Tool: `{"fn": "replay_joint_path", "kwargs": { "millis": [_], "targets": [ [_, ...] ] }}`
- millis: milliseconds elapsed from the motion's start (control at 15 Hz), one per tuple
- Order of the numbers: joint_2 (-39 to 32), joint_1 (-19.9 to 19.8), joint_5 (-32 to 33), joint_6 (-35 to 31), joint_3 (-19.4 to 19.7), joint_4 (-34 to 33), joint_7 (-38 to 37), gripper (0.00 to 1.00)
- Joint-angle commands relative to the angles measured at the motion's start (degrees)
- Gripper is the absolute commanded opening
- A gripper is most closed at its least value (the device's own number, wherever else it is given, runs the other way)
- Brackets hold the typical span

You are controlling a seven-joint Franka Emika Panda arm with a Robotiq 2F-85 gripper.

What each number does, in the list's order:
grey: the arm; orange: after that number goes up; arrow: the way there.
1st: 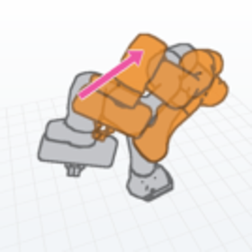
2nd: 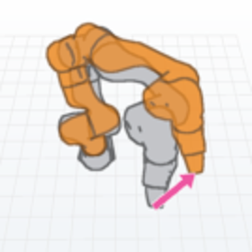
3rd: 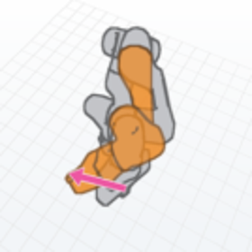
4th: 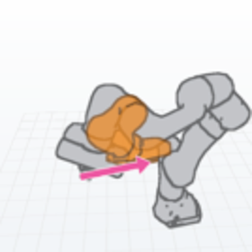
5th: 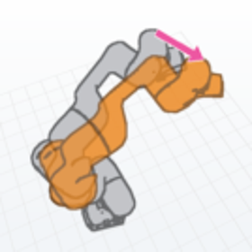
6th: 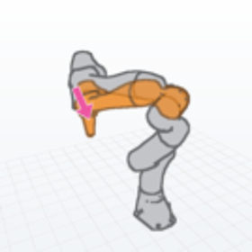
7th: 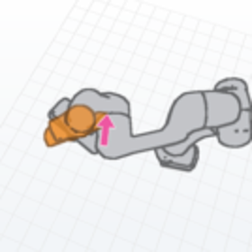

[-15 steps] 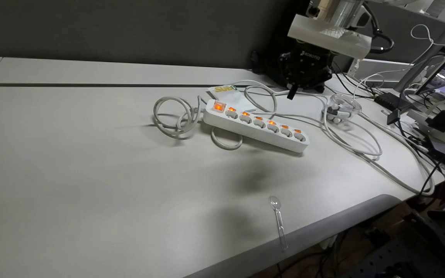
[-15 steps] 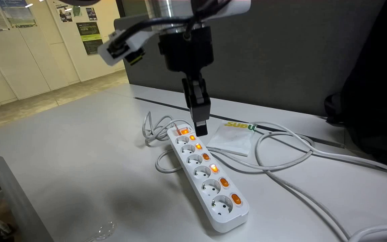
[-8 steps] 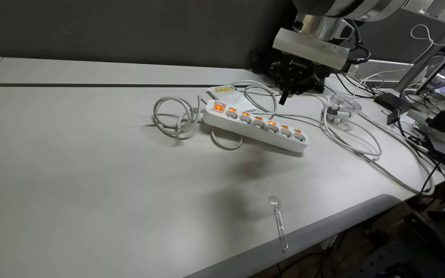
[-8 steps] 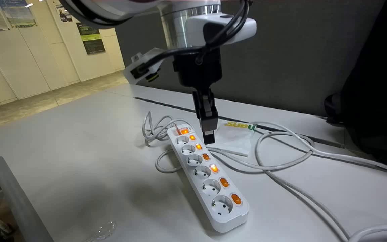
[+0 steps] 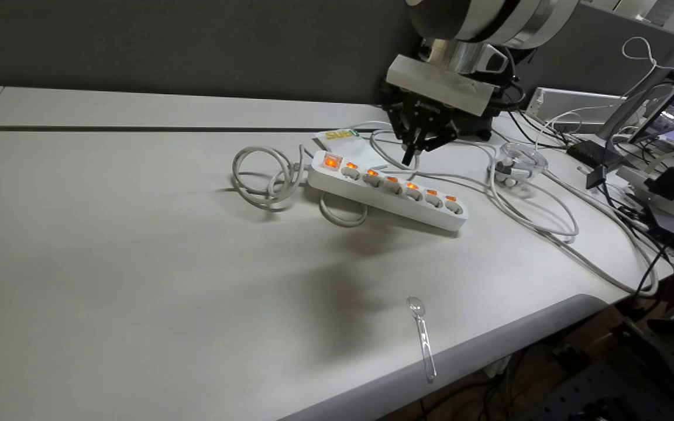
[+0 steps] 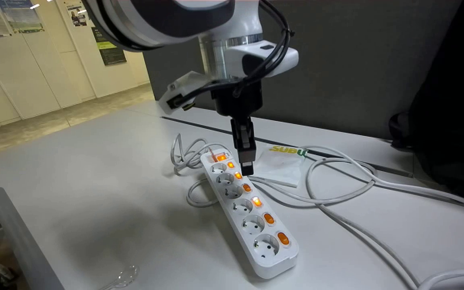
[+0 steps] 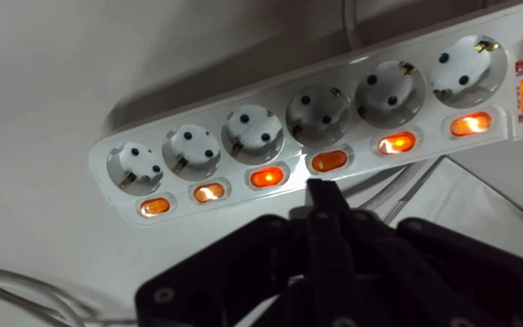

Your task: Turn off the switch for the fourth slot from the right

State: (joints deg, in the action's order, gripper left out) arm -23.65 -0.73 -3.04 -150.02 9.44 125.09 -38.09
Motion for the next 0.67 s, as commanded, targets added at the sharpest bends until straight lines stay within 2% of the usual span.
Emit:
{"fn": "replay_joint_path", "kwargs": {
  "millis": [0,600],
  "targets": [
    [-3.29,1.43,-0.71,1.44,0.91,-4.05,-1.44,0.0],
    [-7.01,0.97,-0.16,8.19,0.58,-8.81,3.54,0.0]
  ]
}}
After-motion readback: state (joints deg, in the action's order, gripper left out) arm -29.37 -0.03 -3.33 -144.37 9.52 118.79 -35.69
